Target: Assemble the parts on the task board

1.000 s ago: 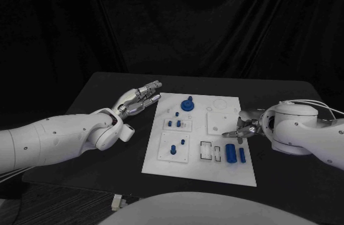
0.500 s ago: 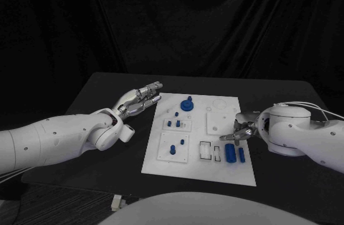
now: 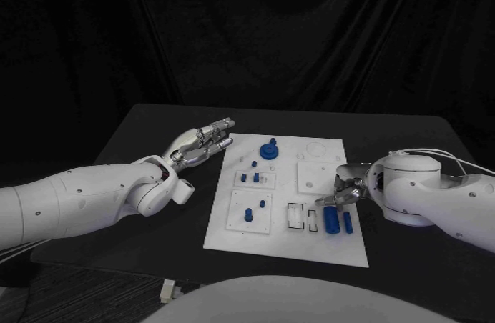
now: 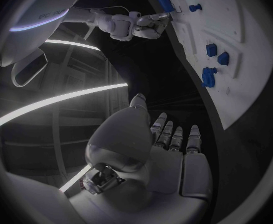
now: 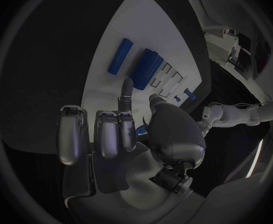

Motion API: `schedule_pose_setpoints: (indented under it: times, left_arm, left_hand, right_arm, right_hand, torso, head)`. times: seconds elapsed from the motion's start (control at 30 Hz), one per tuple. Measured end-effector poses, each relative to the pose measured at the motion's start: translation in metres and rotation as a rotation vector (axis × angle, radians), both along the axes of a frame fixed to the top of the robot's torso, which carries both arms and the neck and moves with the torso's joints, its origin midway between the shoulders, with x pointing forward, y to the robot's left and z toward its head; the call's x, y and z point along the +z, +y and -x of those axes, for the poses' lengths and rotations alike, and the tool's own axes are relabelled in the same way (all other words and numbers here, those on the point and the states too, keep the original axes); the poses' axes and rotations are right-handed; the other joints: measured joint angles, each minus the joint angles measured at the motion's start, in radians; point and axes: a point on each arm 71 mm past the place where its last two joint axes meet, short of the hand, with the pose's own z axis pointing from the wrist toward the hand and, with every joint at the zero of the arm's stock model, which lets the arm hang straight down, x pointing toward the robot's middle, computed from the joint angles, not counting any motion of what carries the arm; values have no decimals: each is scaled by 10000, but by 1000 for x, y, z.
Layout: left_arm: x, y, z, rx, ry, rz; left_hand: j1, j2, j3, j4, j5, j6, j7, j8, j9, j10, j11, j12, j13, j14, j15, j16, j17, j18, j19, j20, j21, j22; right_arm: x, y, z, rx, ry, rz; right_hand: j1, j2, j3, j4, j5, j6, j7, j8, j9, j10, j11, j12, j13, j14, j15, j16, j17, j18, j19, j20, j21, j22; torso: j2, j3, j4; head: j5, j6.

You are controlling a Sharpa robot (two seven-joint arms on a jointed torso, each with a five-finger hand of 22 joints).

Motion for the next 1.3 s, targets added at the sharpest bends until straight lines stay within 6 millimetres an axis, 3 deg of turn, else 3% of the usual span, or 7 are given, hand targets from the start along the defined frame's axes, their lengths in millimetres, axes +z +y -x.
schedule_pose_setpoints:
  times: [0.27,0.9,1.13,1.17,1.23,1.3]
  left_arm:
    - [0,-1,0,-32,13,13]
    - [-1,-2,-1,-112,45,43]
    - [-1,-3,-1,-154,64,60]
    - [-1,-3,-1,-159,66,62]
    - [-1,-3,-1,-169,72,67]
    - [-1,-3,-1,-177,77,70]
  left_hand:
    - [61,24,0,0,0,36,36,0,0,-2,68,0,-1,4,92,0,2,0,1,67,0,9]
    - [132,17,-1,0,45,22,94,0,0,17,91,40,-1,5,163,0,5,2,2,189,0,18]
    - [144,29,-1,0,118,36,107,0,0,-3,138,40,-2,3,235,0,6,1,18,227,0,17]
    - [143,29,-1,0,118,36,107,0,0,-3,138,40,-2,3,235,0,5,1,-12,258,0,17]
    - [144,29,-1,0,164,36,107,0,0,-3,138,40,-2,3,235,0,4,0,18,299,0,28]
    - [181,66,-1,0,164,36,107,0,0,24,165,40,-2,3,235,0,2,-1,18,299,0,28]
  right_arm:
    - [-4,2,2,107,103,99]
    - [-13,2,7,253,464,319]
    - [-14,3,7,294,512,341]
    - [-14,3,7,294,514,340]
    - [-14,3,7,287,522,327]
    - [-14,3,7,260,536,297]
  right_hand:
    - [1,-1,-23,23,2,-1,1,0,27,0,0,0,-1,0,0,0,0,1,0,0,-27,5]
    - [253,-393,-22,23,356,-450,162,-342,236,-16,58,0,-2,-1,84,0,-2,0,-34,41,-130,3]
    - [743,-343,92,-91,1210,-608,211,-494,458,-1,76,0,-2,-3,148,0,-2,0,-1,74,-181,3]
    - [1014,-287,196,-196,1745,-701,229,-570,540,-3,79,0,-2,-3,147,0,-2,0,-21,94,-213,2]
    - [1109,-268,244,-243,2033,-736,234,-589,586,-36,112,-1,-2,-3,148,0,-2,0,-38,111,-227,2]
    - [1287,-273,339,-373,2671,-788,247,-650,655,-1,149,0,-2,-2,149,0,-2,0,-38,111,-227,2]
  torso:
    - [-7,-1,0]
    - [-6,0,-4]
    - [-2,0,-3]
    - [-2,0,-3]
    - [-2,0,-2]
    - [-2,1,-1]
  head:
    - [0,0]
    - [-22,0]
    - [-32,0]
    - [-33,0]
    - [-30,0]
    - [-27,0]
